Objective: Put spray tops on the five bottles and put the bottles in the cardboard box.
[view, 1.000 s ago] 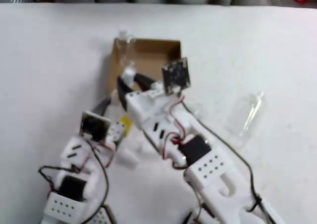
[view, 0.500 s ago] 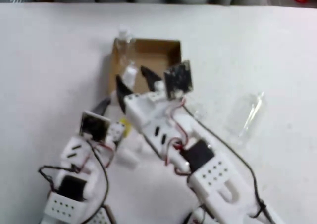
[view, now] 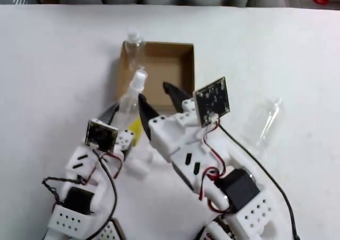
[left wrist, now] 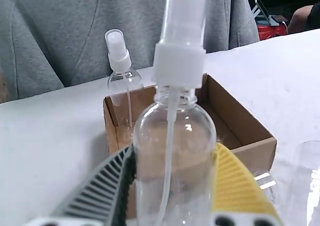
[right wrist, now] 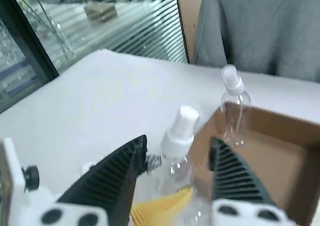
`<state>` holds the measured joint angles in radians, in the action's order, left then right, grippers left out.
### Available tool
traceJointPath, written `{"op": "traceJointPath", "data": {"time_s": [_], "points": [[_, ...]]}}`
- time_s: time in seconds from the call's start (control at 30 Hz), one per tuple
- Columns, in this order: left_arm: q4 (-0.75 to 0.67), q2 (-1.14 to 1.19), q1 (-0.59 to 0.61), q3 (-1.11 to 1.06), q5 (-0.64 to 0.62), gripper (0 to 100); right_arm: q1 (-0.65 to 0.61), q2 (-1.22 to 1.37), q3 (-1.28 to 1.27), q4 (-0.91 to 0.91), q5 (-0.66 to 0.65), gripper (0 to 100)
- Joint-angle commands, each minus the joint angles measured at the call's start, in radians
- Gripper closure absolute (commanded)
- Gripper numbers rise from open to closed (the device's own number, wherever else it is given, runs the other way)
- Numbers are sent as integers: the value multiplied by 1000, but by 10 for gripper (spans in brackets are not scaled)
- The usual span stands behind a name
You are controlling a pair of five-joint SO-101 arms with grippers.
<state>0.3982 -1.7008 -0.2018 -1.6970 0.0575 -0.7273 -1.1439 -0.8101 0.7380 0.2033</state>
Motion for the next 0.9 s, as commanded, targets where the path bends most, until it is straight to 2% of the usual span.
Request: {"op": "traceJointPath", "data": {"time_s": [0.0, 0.03, 0.13, 0.27, 0.47, 0.6, 0.87], "points": [[-34, -18, 38, 17, 2, 976, -4, -44, 51, 64, -12, 976], [-34, -18, 38, 17, 2, 976, -4, -56, 38, 74, -12, 991], [-34, -18, 38, 18, 0, 976, -4, -108, -31, 79, -12, 953], [-26, -16, 38, 48, -3, 976, -4, -193, -149, 79, -54, 982], [-20, -12, 54, 100, -149, 976, -10, -323, -316, 76, -118, 983], [49, -10, 97, 184, -190, 976, -16, -389, -400, 65, -123, 983], [146, -7, 99, 313, -206, 976, -191, -492, -620, -157, -124, 983]]}}
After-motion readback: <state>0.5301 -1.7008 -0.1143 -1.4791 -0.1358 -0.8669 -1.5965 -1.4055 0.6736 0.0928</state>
